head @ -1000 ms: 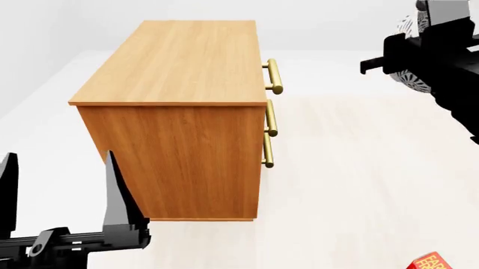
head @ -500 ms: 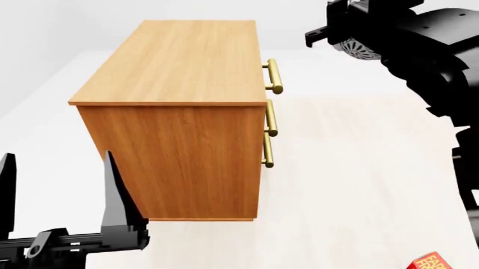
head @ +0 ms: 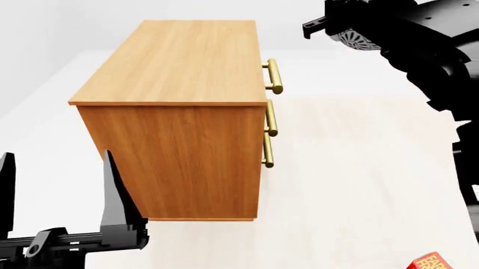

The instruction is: Close the top drawer of the cabinet and put the bowl on top of it.

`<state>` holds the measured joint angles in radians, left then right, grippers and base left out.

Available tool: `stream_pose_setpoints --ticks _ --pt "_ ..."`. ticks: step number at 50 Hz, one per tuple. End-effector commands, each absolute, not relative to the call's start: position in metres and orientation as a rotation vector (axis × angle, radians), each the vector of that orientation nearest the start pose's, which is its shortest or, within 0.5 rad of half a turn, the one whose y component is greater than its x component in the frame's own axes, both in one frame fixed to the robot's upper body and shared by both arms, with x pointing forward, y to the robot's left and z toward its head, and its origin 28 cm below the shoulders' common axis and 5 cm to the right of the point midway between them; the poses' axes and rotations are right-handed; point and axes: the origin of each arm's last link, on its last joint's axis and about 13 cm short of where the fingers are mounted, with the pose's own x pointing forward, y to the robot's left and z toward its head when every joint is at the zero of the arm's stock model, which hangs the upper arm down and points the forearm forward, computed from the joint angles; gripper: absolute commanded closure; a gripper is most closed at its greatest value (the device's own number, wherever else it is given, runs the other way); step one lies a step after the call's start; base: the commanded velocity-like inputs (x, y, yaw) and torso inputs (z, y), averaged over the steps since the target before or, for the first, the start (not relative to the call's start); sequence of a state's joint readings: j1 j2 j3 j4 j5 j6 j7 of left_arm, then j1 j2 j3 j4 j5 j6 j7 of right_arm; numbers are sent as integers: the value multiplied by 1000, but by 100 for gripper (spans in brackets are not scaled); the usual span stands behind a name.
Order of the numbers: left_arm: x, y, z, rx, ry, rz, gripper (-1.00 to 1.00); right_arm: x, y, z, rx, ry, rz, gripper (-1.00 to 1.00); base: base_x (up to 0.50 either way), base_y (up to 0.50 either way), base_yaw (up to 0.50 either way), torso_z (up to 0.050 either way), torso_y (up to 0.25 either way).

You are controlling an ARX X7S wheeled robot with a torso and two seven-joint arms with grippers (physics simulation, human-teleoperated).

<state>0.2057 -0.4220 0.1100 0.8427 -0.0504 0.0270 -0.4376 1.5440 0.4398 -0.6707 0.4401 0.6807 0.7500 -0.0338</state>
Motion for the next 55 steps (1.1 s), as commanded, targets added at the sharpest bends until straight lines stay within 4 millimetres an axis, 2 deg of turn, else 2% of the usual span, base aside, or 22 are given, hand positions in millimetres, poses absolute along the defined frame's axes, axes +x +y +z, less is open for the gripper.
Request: stream_pose_setpoints --ticks 1,2,3,4,9,13,27,41,55 --pt "143 227 153 120 -660 90 -100 406 -131 400 -380 -133 408 100 0 0 0 0 0" --pt "143 227 153 120 -661 90 -100 410 -120 414 -417 -168 451 100 0 0 0 0 0" --pt "143 227 153 119 -662 90 -100 414 -119 417 -411 -165 465 100 0 0 0 0 0" --pt "143 227 153 120 -661 91 -100 416 -121 414 -414 -137 448 100 0 0 0 0 0" --pt "142 228 153 119 -662 94 -100 416 -103 415 -442 -115 552 100 0 0 0 0 0" --pt "142 228 154 119 -661 95 -100 417 -90 412 -465 -88 629 100 0 0 0 0 3" --pt "144 229 154 118 -660 95 -100 420 -65 393 -467 -43 793 100 0 0 0 0 0" --pt "146 227 152 118 -656 89 -100 420 -50 383 -446 -40 865 100 0 0 0 0 0" --pt "146 227 151 118 -653 89 -100 418 -42 382 -445 -55 921 100 0 0 0 0 1"
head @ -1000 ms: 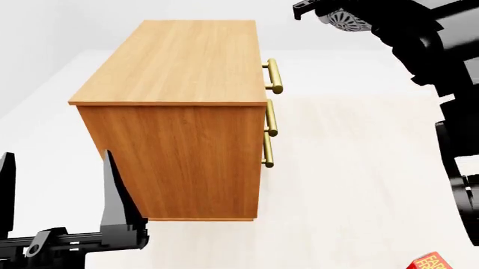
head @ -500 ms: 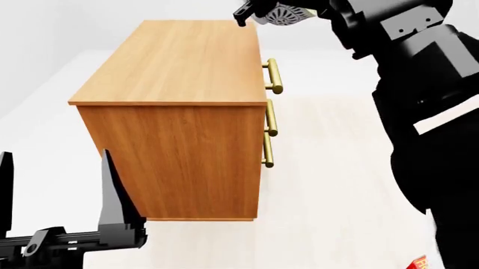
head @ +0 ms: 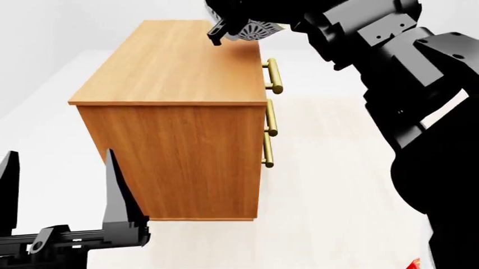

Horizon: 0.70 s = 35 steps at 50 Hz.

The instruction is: Close the top drawer of the cabinet and put the bowl on top of it.

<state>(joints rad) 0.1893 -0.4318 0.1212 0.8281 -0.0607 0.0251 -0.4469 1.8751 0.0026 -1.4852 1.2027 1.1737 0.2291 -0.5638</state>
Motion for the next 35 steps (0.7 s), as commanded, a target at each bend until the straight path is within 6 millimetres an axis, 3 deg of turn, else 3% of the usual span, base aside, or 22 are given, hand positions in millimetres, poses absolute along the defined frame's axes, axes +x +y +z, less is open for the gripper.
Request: stream_pose_setpoints --ticks 1,35 --pt "147 227 151 117 -654 90 -100 418 -41 383 -442 -55 926 100 0 0 0 0 0" --pt "148 225 149 117 -648 86 -100 418 -39 371 -457 40 1007 100 0 0 0 0 0"
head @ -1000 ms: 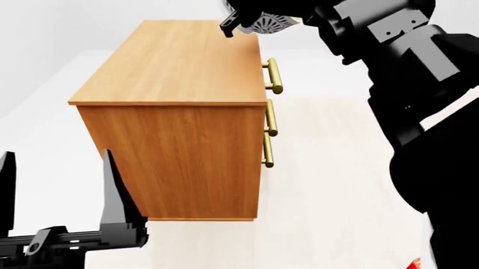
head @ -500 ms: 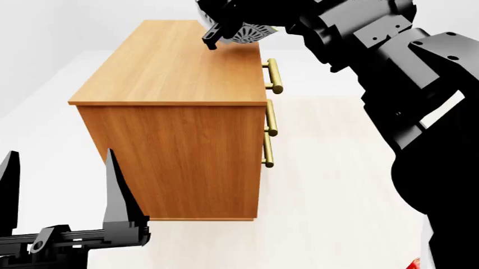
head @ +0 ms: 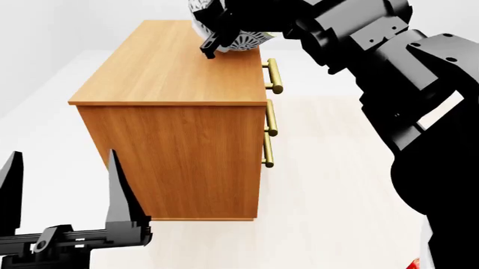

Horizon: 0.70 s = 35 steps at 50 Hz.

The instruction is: Close the top drawer of the cabinet and put the bowl on top of it.

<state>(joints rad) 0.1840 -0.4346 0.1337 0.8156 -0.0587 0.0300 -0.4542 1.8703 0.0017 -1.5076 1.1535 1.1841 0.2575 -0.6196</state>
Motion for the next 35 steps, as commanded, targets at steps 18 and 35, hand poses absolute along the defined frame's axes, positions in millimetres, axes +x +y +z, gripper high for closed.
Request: stream_pose_setpoints --ticks 18,35 --pt "148 225 149 116 -649 87 -100 416 -36 377 -332 0 1086 -100 0 0 0 0 0" --pt "148 225 148 115 -646 89 -100 414 -36 387 -247 -51 1121 -100 0 0 0 0 0"
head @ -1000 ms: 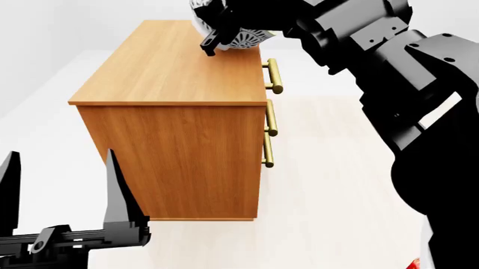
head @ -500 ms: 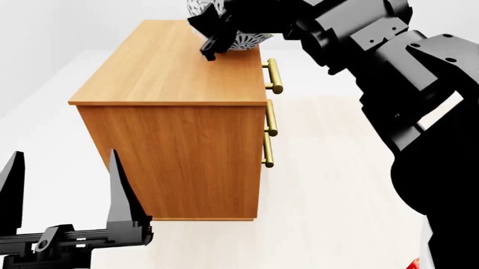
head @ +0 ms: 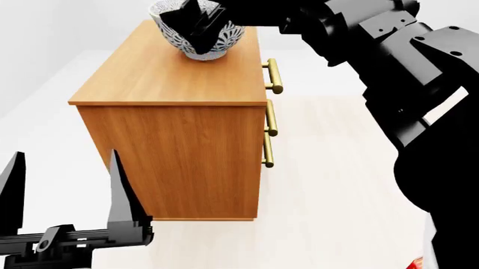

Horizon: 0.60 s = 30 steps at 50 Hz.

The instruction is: Close the top drawer of the cabinet and put the bowl on top of it.

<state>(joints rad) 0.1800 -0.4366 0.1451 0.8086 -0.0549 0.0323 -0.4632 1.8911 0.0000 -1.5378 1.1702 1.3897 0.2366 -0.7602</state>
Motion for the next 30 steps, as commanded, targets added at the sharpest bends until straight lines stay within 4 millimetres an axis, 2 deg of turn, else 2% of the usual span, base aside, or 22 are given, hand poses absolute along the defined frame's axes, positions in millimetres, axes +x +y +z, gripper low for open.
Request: stream_pose_setpoints --ticks 1,8,9,10,12,23,24,26,30 --pt "148 225 148 115 -647 89 -100 414 -37 388 -248 -54 1117 -100 0 0 0 0 0" --pt "148 224 147 116 -646 88 -100 414 -40 396 -228 -105 1098 -100 0 0 0 0 0" --pt "149 228 157 123 -669 95 -100 414 -41 397 -223 -116 1094 -100 0 0 0 0 0" --pt "142 228 183 108 -710 82 -100 413 -42 402 -214 -146 1084 -100 0 0 0 0 0" --pt "142 229 191 125 -666 91 -100 413 -44 407 -206 -180 1074 -100 0 0 0 0 0" --pt "141 230 191 116 -655 92 -100 402 -67 458 -184 -505 937 -100 0 0 0 0 0" --pt "140 229 191 117 -659 91 -100 395 -81 463 -167 -546 873 -100 0 0 0 0 0" --pt "140 229 190 120 -663 91 -100 380 -76 463 -195 -578 886 -100 0 0 0 0 0" --pt "138 230 194 122 -683 91 -100 345 -85 467 -234 -684 819 -100 0 0 0 0 0"
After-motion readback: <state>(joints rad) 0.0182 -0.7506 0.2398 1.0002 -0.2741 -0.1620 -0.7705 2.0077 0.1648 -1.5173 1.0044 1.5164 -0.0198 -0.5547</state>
